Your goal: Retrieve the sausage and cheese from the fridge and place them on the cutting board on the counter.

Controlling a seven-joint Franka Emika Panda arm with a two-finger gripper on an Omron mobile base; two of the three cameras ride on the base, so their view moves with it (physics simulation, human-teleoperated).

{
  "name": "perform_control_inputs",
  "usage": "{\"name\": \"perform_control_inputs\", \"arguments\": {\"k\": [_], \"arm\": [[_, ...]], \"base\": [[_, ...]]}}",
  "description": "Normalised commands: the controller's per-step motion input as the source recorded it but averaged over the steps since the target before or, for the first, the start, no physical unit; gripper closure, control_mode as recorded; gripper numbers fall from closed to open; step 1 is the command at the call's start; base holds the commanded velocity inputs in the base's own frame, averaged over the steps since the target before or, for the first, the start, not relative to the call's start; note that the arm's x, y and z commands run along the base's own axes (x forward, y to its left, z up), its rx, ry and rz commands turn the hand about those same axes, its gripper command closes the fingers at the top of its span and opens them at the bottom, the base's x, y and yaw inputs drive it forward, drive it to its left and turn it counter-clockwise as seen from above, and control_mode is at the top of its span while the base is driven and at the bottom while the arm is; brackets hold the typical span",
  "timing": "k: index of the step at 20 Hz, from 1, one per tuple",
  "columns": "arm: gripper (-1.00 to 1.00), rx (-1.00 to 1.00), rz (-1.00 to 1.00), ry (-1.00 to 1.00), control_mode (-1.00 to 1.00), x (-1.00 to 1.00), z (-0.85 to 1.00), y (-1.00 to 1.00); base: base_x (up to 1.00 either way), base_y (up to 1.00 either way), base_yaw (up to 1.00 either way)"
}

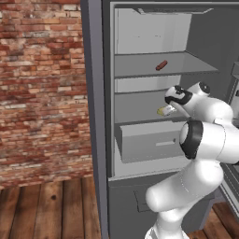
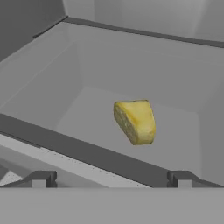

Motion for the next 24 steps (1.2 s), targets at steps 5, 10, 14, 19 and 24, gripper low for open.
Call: {"name": "perform_control_inputs", "arguments": {"k": [5, 10, 14, 19, 24], "arm": [[-1.00, -0.03, 0.00, 0.00, -1.00, 0.11, -0.27, 0.00], [-1.00, 0.00, 0.00, 0.00, -1.00, 0.21, -0.15, -0.03], [-1.00, 0.00, 0.00, 0.00, -1.00, 0.29, -0.01, -0.11], [-1.00, 0.00, 0.00, 0.00, -1.00, 0.25, -0.01, -0.06], [-1.00, 0.00, 0.00, 0.02, -1.00, 0.20, -0.12, 0.00]], "base": [[0.00, 0.00, 0.00], [0.00, 0.00, 0.00], [0.00, 0.00, 0.00], [0.00, 0.00, 0.00], [0.00, 0.00, 0.00]]}}
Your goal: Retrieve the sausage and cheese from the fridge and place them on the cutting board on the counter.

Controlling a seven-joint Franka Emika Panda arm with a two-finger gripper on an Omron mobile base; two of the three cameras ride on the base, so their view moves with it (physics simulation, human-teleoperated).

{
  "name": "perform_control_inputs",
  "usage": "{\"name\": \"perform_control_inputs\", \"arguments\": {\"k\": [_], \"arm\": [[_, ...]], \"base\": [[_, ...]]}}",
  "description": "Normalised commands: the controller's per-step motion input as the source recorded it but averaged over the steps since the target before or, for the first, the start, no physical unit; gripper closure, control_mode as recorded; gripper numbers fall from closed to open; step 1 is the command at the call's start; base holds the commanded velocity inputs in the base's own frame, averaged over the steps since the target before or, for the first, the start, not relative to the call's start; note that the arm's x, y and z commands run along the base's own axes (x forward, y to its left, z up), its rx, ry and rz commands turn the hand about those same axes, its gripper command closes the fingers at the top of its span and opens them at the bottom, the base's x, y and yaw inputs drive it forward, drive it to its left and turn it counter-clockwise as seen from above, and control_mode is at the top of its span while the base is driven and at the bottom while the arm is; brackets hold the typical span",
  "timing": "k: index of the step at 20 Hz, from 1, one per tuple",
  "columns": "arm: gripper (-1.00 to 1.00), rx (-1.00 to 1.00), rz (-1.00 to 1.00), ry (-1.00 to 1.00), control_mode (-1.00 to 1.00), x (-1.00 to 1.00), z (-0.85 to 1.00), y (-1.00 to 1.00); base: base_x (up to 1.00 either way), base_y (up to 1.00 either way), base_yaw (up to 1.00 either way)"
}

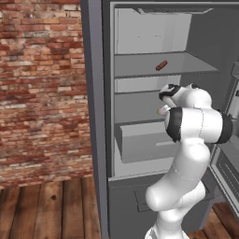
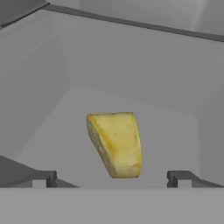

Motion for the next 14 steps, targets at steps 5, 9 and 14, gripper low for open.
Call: {"name": "perform_control_inputs", "arguments": {"k": [5, 9, 14], "arm": [[-1.00, 0.00, 0.00, 0.03, -1.00, 0.18, -0.17, 0.00], [-1.00, 0.00, 0.00, 0.01, -1.00, 0.27, -0.10, -0.03], [-1.00, 0.00, 0.00, 0.00, -1.00, 0.18, -0.07, -0.01]], "base": [[0.00, 0.00, 0.00], [0.00, 0.00, 0.00], [0.00, 0.00, 0.00]]}}
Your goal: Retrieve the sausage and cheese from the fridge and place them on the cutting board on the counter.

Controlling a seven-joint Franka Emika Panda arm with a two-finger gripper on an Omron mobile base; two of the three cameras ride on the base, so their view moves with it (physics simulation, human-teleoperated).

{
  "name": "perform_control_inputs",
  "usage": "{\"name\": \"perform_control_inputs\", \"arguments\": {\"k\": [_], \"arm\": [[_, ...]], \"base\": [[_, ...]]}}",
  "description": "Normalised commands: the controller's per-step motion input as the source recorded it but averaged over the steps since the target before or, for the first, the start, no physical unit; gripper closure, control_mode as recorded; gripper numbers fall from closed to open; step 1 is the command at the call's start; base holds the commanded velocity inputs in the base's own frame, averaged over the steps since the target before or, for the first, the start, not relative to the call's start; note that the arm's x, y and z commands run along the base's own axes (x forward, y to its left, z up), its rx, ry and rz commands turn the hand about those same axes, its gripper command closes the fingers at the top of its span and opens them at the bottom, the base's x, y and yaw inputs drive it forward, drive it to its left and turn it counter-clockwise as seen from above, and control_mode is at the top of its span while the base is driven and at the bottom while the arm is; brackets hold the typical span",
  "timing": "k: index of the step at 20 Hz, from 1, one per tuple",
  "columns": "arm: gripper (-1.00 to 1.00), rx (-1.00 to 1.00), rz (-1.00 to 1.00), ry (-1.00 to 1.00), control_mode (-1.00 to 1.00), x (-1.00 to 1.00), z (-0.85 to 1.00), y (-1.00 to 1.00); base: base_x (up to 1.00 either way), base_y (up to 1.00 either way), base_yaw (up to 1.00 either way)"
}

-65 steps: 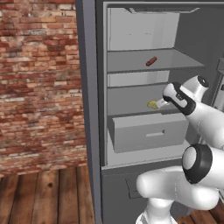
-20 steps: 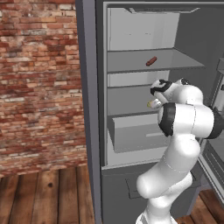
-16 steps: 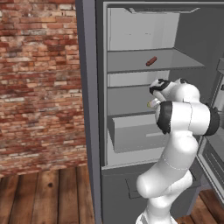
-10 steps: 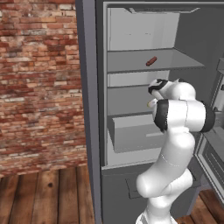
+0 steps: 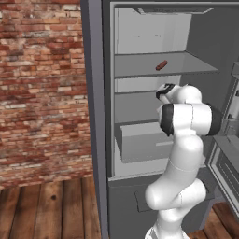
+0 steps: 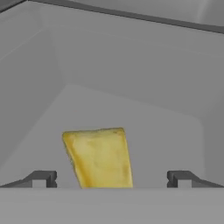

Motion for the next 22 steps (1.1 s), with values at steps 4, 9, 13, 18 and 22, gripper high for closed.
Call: {"name": "perform_control_inputs", "arguments": {"k": [4, 9, 13, 18, 22], "arm": [[-1.00, 0.00, 0.00, 0.02, -1.00, 0.07, -0.17, 0.00], [-1.00, 0.00, 0.00, 0.00, -1.00, 0.03, -0.18, 0.00], [1.00, 0.00, 0.00, 0.00, -1.00, 0.01, -0.15, 0.08], [1.00, 0.00, 0.00, 0.00, -1.00, -0.02, -0.11, 0.03], [1.00, 0.00, 0.00, 0.00, -1.00, -0.06, -0.02, 0.00]], "base": [[0.00, 0.00, 0.00], [0.00, 0.00, 0.00], [0.00, 0.00, 0.00], [0.00, 0.00, 0.00], [0.00, 0.00, 0.00]]}}
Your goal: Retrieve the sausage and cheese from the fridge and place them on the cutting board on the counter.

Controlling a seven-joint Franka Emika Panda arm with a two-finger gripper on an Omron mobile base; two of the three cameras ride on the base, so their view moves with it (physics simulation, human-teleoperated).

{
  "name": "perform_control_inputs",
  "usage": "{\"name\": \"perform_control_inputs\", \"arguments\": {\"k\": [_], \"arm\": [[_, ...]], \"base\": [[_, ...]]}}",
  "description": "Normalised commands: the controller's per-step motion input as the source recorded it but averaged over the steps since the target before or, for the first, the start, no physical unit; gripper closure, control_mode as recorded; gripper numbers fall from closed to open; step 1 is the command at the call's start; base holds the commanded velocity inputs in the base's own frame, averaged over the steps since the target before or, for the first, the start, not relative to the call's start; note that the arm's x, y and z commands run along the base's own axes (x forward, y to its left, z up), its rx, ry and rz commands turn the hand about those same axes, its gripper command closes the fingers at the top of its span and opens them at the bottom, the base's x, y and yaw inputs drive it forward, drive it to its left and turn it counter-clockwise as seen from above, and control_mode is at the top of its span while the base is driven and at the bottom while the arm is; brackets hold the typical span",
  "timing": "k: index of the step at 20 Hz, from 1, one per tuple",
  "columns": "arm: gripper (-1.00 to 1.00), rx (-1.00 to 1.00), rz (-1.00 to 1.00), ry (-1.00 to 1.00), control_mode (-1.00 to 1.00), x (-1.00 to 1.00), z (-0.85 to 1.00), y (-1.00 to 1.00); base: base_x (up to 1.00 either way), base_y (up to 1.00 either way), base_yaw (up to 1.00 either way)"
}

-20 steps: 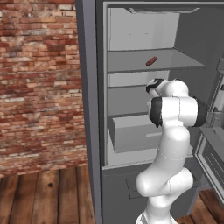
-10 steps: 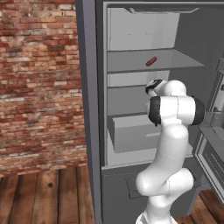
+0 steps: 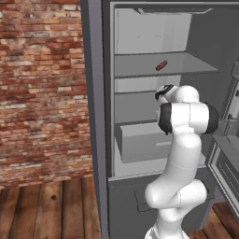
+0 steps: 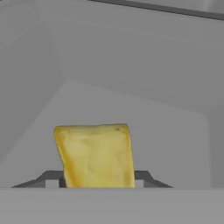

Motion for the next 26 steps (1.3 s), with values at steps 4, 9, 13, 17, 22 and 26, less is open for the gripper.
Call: {"name": "perform_control_inputs", "arguments": {"k": [4, 9, 13, 17, 22, 26], "arm": [[1.00, 0.00, 0.00, -0.05, -1.00, -0.34, 0.08, -0.01], [1.00, 0.00, -0.04, -0.04, -1.00, -0.70, 0.14, -0.04], [1.00, 0.00, -0.06, -0.09, -1.00, -0.79, 0.20, 0.05], [1.00, 0.00, -0.03, -0.04, -1.00, -0.60, 0.44, 0.24], [1.00, -0.01, 0.00, 0.04, -1.00, -0.48, 0.58, 0.28], [1.00, -0.02, -0.01, 0.10, -1.00, -0.45, 0.57, 0.32]], "base": [[0.00, 0.00, 0.00], [0.00, 0.00, 0.00], [0.00, 0.00, 0.00], [0.00, 0.00, 0.00], [0.00, 0.00, 0.00], [0.00, 0.00, 0.00]]}}
